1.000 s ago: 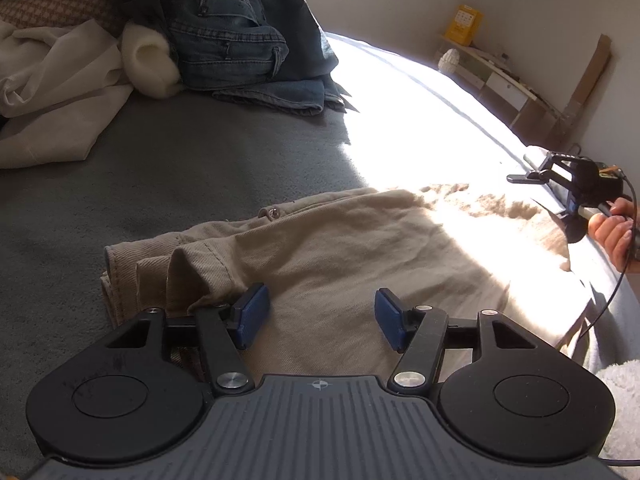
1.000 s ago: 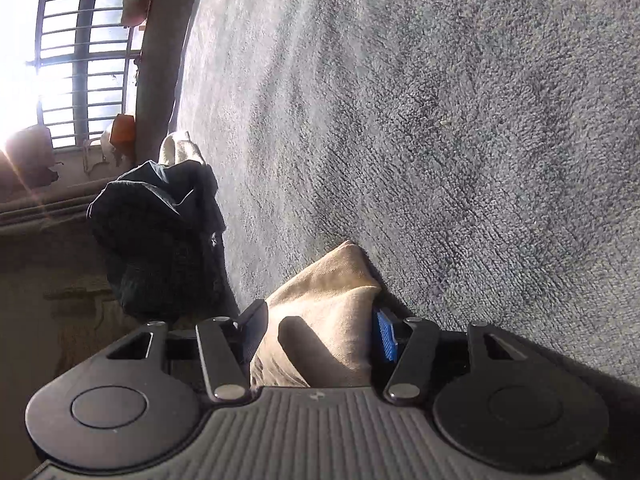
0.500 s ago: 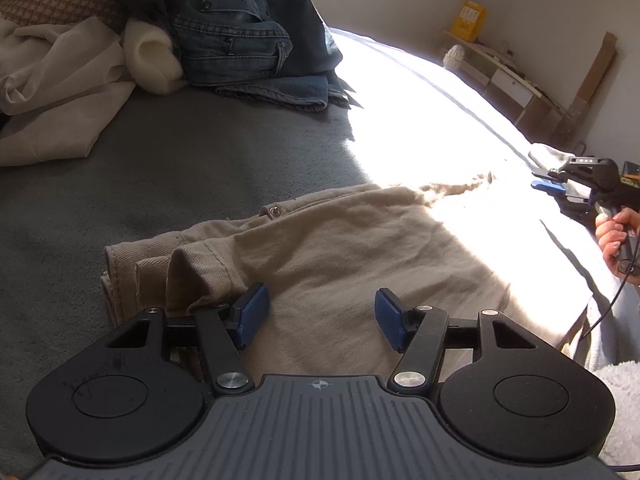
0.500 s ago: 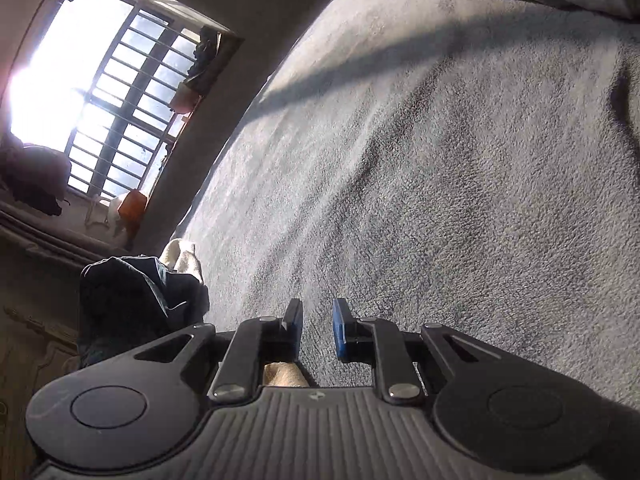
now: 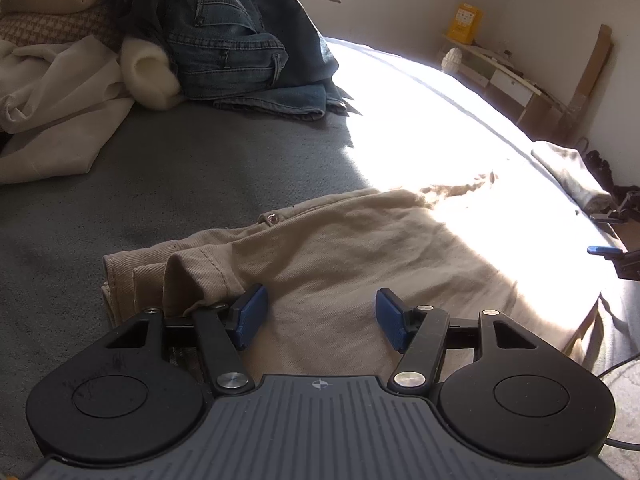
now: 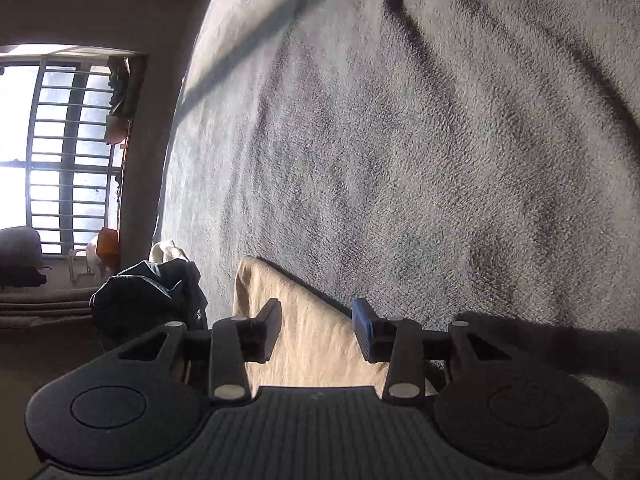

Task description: Fold clothes

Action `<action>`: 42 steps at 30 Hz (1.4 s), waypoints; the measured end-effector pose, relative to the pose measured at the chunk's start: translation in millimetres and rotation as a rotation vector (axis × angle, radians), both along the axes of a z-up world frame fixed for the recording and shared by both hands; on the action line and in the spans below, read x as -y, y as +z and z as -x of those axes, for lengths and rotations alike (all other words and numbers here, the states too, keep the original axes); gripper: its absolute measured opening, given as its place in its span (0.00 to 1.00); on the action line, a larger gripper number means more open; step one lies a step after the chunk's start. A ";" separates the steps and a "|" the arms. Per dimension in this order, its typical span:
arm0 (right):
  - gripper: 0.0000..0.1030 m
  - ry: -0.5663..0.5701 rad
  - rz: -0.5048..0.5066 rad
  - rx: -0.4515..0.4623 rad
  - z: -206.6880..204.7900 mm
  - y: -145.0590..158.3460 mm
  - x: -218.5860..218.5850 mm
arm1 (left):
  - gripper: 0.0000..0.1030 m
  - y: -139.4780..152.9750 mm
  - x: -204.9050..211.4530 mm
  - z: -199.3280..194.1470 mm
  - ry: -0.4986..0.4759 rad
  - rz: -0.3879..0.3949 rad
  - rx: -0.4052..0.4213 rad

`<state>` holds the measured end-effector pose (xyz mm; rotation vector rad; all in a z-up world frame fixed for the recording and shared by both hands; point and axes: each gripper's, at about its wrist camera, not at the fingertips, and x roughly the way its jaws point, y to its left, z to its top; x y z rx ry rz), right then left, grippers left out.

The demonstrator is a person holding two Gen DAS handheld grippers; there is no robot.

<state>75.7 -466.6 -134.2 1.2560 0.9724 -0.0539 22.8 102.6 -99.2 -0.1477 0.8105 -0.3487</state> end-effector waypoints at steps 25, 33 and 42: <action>0.59 -0.293 -0.194 0.030 63.7 -51.3 -25.9 | 0.61 3.5 12.6 14.4 0.024 -0.081 0.022; 0.64 -0.225 -0.230 -0.022 54.5 -65.0 -52.2 | 0.61 1.7 11.1 15.0 0.020 -0.063 0.025; 0.30 -0.160 -0.070 0.026 48.3 -53.6 -63.0 | 0.61 20.1 11.3 20.1 0.023 -0.052 0.088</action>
